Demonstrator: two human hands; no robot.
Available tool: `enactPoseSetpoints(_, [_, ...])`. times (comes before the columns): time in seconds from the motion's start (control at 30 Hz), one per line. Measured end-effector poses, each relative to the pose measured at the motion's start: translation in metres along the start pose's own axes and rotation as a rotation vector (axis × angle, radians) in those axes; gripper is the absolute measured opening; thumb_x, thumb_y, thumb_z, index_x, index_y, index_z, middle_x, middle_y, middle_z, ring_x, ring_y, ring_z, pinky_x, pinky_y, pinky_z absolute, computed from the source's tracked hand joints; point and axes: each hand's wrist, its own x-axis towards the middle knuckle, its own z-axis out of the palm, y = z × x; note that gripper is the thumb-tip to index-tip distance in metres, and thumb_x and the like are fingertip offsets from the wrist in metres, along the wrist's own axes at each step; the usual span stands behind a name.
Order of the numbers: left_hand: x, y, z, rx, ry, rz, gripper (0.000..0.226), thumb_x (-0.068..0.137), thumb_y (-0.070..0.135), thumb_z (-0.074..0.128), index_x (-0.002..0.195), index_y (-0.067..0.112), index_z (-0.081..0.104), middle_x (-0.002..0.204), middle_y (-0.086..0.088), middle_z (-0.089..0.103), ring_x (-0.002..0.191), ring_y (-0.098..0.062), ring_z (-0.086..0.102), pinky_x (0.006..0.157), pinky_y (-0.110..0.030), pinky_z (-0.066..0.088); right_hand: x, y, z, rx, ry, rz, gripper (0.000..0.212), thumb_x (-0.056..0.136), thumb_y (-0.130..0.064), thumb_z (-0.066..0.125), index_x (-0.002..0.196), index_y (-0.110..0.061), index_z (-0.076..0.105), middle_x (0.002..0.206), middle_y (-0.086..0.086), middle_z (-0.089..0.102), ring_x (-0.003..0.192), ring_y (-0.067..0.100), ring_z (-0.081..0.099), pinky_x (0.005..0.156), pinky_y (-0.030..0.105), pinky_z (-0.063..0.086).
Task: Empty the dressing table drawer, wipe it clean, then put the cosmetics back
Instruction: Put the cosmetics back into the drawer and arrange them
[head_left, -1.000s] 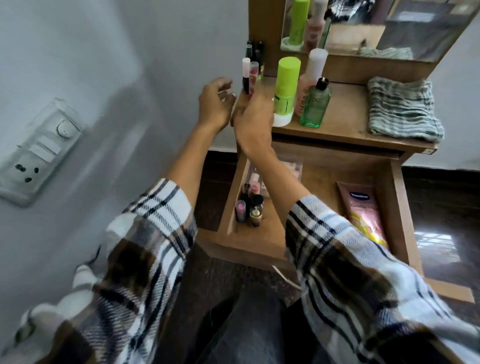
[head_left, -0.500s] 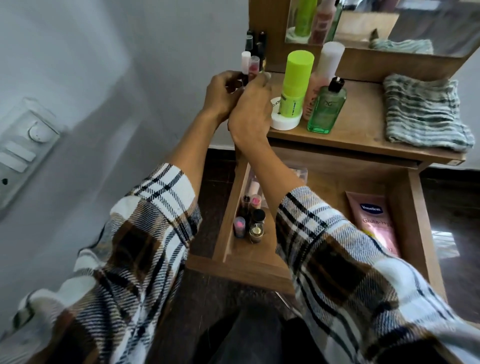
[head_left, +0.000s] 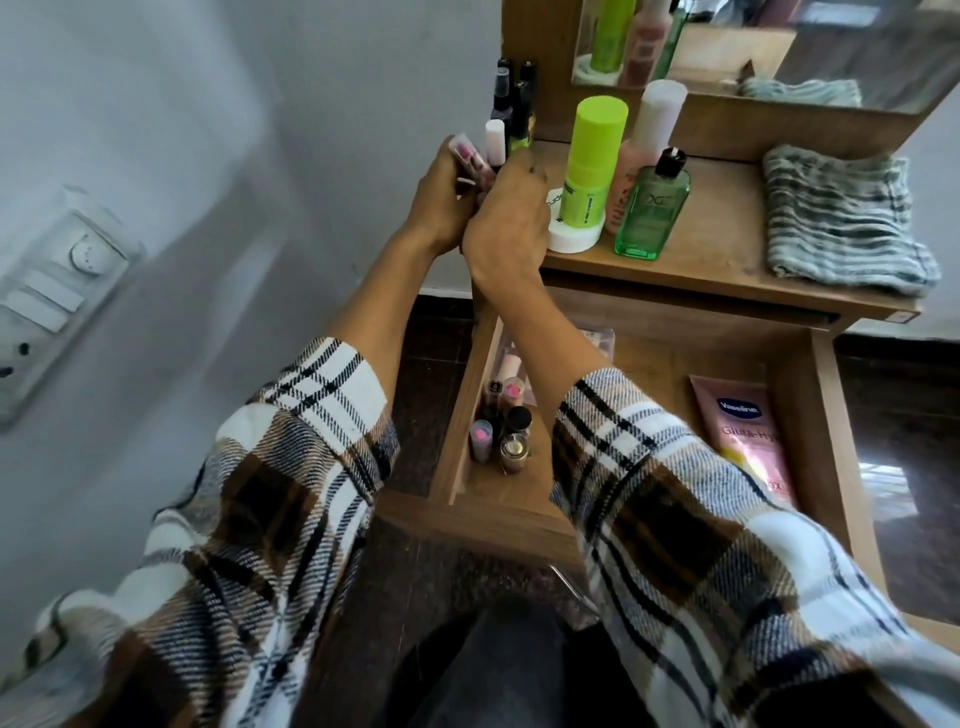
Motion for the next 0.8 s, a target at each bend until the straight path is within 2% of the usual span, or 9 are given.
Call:
enactPoseSetpoints(0.07, [-0.005, 0.002, 0.000, 0.039, -0.011, -0.002, 0.034, 0.095, 0.009, 0.050, 0.128, 0.004, 0.042, 0.127, -0.013, 0.053, 0.104, -0.016, 0.054, 0.074, -0.010, 0.045, -0.005, 0.000, -0.004, 0.009, -0.014, -0.007, 0.034, 0.096, -0.008, 0.048, 0.129, -0.010, 0.041, 0.127, 0.009, 0.052, 0.109, 0.024, 0.060, 0.082, 0.031, 0.049])
enactPoseSetpoints(0.13, [-0.014, 0.004, 0.000, 0.065, -0.001, -0.008, 0.034, 0.095, 0.010, 0.050, 0.128, 0.005, 0.046, 0.126, -0.012, 0.055, 0.106, -0.020, 0.055, 0.077, -0.014, 0.045, -0.011, 0.002, -0.009, 0.033, -0.032, -0.030, 0.033, 0.094, -0.006, 0.050, 0.127, -0.008, 0.044, 0.124, 0.010, 0.055, 0.108, 0.025, 0.061, 0.084, 0.032, 0.049])
enactPoseSetpoints(0.27, [-0.039, 0.008, -0.003, 0.074, 0.038, 0.045, 0.030, 0.094, 0.009, 0.048, 0.124, 0.007, 0.052, 0.110, -0.005, 0.058, 0.090, -0.015, 0.054, 0.060, -0.003, 0.043, -0.028, 0.012, -0.023, 0.134, -0.064, -0.084, 0.032, 0.089, -0.001, 0.052, 0.121, -0.004, 0.051, 0.115, 0.015, 0.059, 0.104, 0.029, 0.060, 0.082, 0.035, 0.051])
enactPoseSetpoints(0.37, [-0.064, 0.013, -0.007, 0.103, 0.038, 0.102, 0.028, 0.093, 0.007, 0.049, 0.121, 0.006, 0.055, 0.110, -0.005, 0.059, 0.092, -0.012, 0.054, 0.067, -0.003, 0.042, -0.049, 0.026, -0.034, 0.238, -0.105, -0.103, 0.028, 0.087, 0.001, 0.052, 0.115, -0.002, 0.052, 0.107, 0.015, 0.062, 0.099, 0.030, 0.060, 0.080, 0.040, 0.052])
enactPoseSetpoints(0.57, [-0.138, 0.019, -0.014, 0.113, 0.024, 0.143, 0.029, 0.088, 0.015, 0.061, 0.117, 0.009, 0.057, 0.102, 0.008, 0.057, 0.092, 0.003, 0.050, 0.074, 0.007, 0.032, -0.100, 0.071, -0.063, 0.448, -0.107, -0.089, 0.017, 0.088, -0.007, 0.059, 0.104, -0.011, 0.057, 0.100, 0.001, 0.063, 0.092, 0.014, 0.061, 0.080, 0.023, 0.048])
enactPoseSetpoints(0.63, [-0.164, 0.016, -0.017, 0.156, 0.011, 0.115, 0.028, 0.087, 0.020, 0.063, 0.113, 0.013, 0.059, 0.101, 0.009, 0.060, 0.093, 0.001, 0.054, 0.077, 0.001, 0.037, -0.116, 0.090, -0.072, 0.434, -0.127, -0.077, 0.016, 0.087, -0.011, 0.061, 0.102, -0.016, 0.058, 0.103, -0.002, 0.063, 0.095, 0.011, 0.060, 0.084, 0.027, 0.049])
enactPoseSetpoints(0.67, [-0.176, 0.014, -0.019, 0.186, 0.001, 0.094, 0.027, 0.085, 0.022, 0.065, 0.111, 0.016, 0.060, 0.102, 0.007, 0.062, 0.097, -0.005, 0.057, 0.082, -0.009, 0.042, -0.124, 0.099, -0.077, 0.439, -0.147, -0.077, 0.015, 0.086, -0.013, 0.062, 0.100, -0.018, 0.058, 0.103, -0.003, 0.063, 0.095, 0.011, 0.060, 0.084, 0.027, 0.049])
enactPoseSetpoints(0.73, [-0.197, 0.012, -0.021, 0.220, -0.022, 0.044, 0.030, 0.081, 0.026, 0.068, 0.109, 0.022, 0.062, 0.105, 0.003, 0.064, 0.102, -0.015, 0.059, 0.090, -0.032, 0.048, -0.137, 0.113, -0.084, 0.451, -0.214, -0.081, 0.015, 0.086, -0.015, 0.065, 0.097, -0.019, 0.057, 0.098, -0.005, 0.063, 0.089, 0.008, 0.060, 0.075, 0.021, 0.049])
enactPoseSetpoints(0.8, [-0.216, 0.013, -0.021, 0.246, -0.054, 0.014, 0.034, 0.076, 0.027, 0.072, 0.108, 0.028, 0.062, 0.105, 0.004, 0.064, 0.104, -0.016, 0.058, 0.093, -0.041, 0.047, -0.146, 0.124, -0.089, 0.397, -0.293, -0.089, 0.016, 0.085, -0.016, 0.067, 0.098, -0.018, 0.057, 0.094, -0.008, 0.061, 0.081, 0.002, 0.059, 0.066, 0.013, 0.045])
